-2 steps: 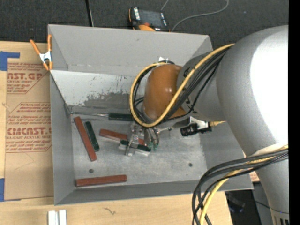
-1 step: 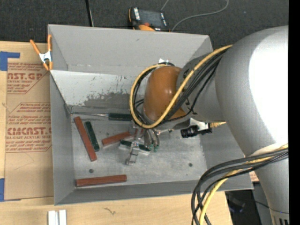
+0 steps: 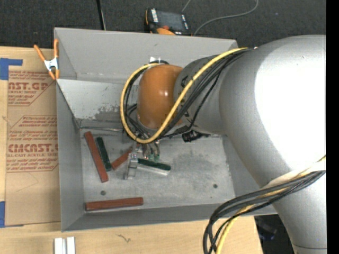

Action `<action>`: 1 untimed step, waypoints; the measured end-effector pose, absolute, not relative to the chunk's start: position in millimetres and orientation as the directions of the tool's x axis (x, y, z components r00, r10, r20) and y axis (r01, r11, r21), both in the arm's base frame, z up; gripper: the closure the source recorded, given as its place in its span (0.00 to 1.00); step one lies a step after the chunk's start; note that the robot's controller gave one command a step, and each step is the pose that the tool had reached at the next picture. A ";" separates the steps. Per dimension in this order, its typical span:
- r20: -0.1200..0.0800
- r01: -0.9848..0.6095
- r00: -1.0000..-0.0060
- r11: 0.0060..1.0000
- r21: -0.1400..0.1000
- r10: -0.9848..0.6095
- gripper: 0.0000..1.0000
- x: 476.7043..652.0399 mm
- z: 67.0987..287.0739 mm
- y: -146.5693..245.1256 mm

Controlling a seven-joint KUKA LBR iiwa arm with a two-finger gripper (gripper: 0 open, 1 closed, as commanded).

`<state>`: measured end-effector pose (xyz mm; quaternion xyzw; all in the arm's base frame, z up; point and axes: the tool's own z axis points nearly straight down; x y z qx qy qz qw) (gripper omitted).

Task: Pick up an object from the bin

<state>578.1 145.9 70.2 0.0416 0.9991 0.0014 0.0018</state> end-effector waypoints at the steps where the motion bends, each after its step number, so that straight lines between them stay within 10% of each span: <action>1: 0.003 0.134 -0.991 0.991 0.000 0.134 0.00 581.1 71.8 116.1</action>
Offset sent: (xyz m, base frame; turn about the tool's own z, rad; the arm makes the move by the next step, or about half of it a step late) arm 0.0038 -0.0301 0.0026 0.0512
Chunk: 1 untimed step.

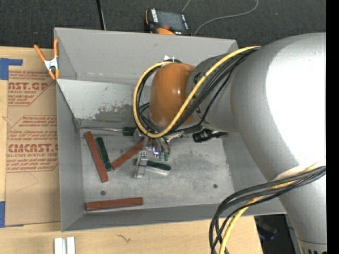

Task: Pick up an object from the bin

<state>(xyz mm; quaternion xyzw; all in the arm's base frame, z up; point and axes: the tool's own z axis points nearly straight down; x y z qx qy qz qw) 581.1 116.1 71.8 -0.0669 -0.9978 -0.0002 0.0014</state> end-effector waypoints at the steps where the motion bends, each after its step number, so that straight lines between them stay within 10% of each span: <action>1: -0.001 0.133 -0.991 0.991 0.002 0.133 1.00 582.1 72.8 116.9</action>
Offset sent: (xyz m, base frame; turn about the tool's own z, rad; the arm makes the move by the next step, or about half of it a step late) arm 0.0000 0.0000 0.0000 0.0000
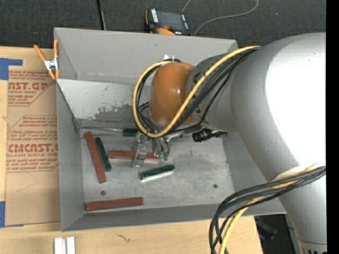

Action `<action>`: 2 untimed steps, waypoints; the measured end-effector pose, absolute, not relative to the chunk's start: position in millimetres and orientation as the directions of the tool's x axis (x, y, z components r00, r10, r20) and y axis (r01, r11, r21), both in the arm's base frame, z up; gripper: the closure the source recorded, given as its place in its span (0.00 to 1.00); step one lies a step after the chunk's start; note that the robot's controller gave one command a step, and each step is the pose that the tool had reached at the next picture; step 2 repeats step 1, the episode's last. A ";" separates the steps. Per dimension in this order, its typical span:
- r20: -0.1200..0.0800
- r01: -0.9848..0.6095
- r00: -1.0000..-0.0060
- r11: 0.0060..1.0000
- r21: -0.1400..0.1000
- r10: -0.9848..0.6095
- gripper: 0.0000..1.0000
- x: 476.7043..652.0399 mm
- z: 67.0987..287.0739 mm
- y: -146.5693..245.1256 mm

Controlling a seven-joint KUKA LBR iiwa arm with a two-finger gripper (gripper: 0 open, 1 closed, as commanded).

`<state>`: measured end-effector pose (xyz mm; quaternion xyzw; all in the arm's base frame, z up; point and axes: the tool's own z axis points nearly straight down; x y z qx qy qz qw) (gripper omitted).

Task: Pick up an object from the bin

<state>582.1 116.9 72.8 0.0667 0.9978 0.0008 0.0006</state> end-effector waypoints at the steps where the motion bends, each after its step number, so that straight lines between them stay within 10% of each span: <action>1: -0.010 -0.129 -0.992 0.992 0.001 -0.129 1.00 574.7 232.9 115.8; 2: -0.010 -0.129 -0.992 0.992 0.001 -0.129 1.00 574.7 232.9 115.8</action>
Offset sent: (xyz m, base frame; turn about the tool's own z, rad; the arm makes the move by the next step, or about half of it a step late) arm -0.0091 -0.0022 0.1561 -0.2607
